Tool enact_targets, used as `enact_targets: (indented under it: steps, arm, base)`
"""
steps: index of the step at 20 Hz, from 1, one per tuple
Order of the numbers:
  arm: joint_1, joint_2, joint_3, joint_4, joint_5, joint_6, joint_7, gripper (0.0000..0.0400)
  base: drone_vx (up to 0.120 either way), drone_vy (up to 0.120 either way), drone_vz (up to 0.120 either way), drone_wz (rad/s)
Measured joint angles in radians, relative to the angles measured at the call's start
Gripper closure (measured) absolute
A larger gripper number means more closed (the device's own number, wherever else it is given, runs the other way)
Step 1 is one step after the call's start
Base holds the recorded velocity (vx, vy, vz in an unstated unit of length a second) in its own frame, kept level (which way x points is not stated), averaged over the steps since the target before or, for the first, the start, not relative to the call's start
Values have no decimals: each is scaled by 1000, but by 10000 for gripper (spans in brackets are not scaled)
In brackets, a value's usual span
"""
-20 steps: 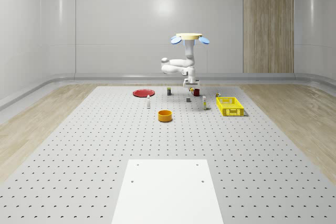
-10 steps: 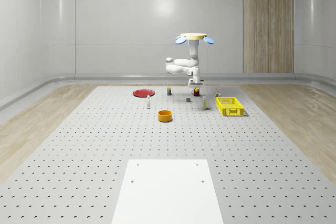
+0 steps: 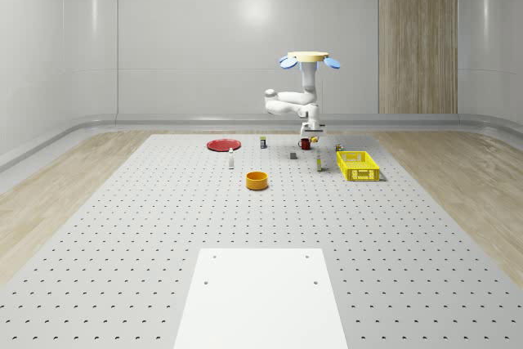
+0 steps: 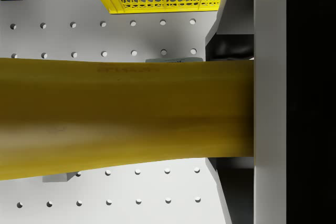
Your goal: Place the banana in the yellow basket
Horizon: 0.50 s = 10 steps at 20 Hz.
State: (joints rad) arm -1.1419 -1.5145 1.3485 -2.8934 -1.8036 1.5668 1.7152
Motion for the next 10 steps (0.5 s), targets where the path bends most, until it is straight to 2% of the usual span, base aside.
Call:
enact_targets:
  steps: [10]
  arm:
    - [-2, -9, 1, 0, 3, 8, 2, 208]
  base:
    - [0, 120, 0, 0]
